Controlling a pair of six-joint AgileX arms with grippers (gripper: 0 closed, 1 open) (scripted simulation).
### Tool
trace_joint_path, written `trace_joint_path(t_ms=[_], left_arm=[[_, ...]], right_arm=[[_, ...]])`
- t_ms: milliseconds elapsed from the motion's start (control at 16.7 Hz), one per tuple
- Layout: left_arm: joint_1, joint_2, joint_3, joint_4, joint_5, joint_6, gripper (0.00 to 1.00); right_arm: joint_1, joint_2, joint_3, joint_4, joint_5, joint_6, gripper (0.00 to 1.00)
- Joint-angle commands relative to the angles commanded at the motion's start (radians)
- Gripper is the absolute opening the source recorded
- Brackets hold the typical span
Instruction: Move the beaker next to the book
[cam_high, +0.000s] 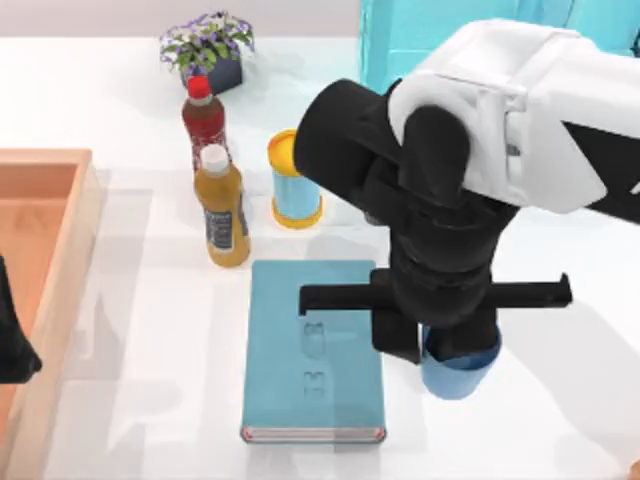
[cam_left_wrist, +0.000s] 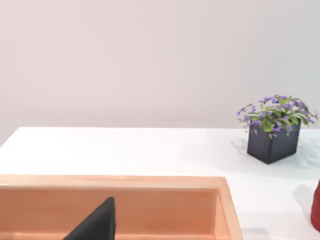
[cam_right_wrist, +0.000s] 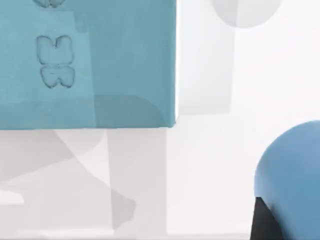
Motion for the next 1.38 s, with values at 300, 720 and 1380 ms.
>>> trace_joint_path(t_ms=[300, 720, 1380], left_arm=[[0.000, 0.000, 0.000, 0.000, 0.000, 0.000, 1.00], [0.000, 0.000, 0.000, 0.000, 0.000, 0.000, 1.00], [0.000, 0.000, 0.000, 0.000, 0.000, 0.000, 1.00]], right_arm=[[-0.007, 0.002, -0.106, 0.106, 0.001, -0.007, 0.00], [-0.012, 0.006, -0.246, 0.255, 0.002, -0.016, 0.00], [-0.012, 0.006, -0.246, 0.255, 0.002, -0.016, 0.68]])
